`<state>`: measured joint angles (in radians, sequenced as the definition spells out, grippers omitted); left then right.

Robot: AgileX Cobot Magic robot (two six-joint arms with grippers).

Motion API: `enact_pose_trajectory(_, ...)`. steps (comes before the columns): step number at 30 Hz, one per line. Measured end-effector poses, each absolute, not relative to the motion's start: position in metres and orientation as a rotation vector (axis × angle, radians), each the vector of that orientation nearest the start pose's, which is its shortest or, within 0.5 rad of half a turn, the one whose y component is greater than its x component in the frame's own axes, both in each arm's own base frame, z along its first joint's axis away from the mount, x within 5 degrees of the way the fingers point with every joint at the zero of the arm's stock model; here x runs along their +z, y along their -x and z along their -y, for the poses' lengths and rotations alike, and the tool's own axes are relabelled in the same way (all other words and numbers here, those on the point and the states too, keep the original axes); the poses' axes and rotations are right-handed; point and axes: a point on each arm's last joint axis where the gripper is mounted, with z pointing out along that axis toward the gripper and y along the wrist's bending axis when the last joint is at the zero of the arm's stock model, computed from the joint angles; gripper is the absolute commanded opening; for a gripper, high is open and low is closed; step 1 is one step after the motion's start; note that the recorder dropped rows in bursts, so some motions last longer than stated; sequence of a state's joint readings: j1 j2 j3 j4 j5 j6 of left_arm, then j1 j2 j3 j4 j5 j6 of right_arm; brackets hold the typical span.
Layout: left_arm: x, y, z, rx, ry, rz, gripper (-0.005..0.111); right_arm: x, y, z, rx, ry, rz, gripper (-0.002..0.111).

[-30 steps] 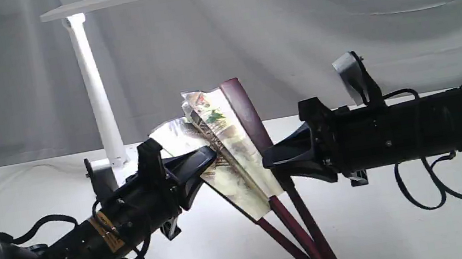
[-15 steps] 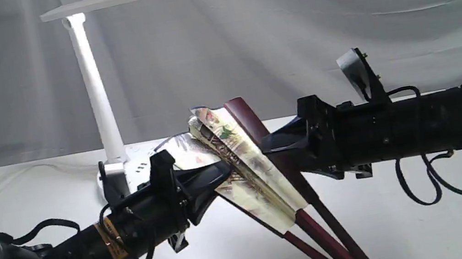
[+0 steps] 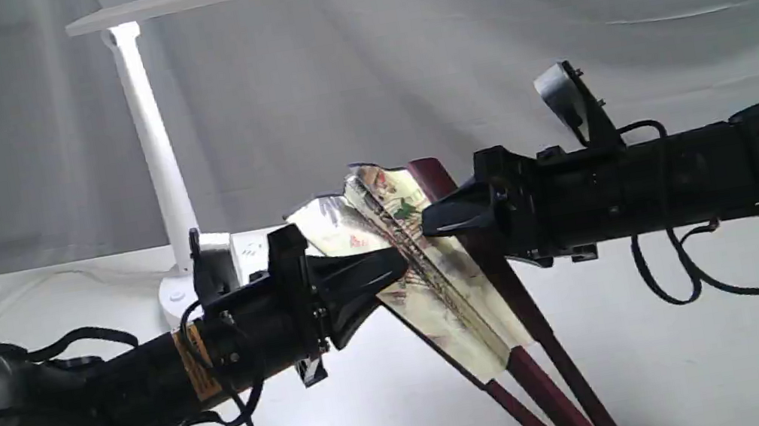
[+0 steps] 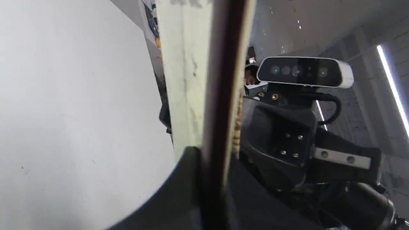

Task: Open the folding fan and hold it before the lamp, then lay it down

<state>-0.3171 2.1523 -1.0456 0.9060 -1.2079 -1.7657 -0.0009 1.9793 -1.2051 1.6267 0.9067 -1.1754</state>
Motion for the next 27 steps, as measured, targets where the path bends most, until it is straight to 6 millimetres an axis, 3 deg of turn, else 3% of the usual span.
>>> enact_pose_trajectory(10, 0.127, -0.374, 0.152, -1.789, 0.248, -1.962, 0.0, 0.171, -0.42, -0.056, 1.423, 0.027, -2.15, 0.045)
enact_pose_trajectory(20, 0.123, -0.385, 0.156, -1.793, 0.107, -2.02, 0.0, 0.142, -0.438, -0.058, 1.548, 0.03, -2.137, 0.045)
enact_pose_trajectory(27, 0.122, -0.384, 0.157, -1.792, 0.096, -2.032, 0.0, 0.138, -0.439, -0.059, 1.578, 0.041, -2.118, 0.043)
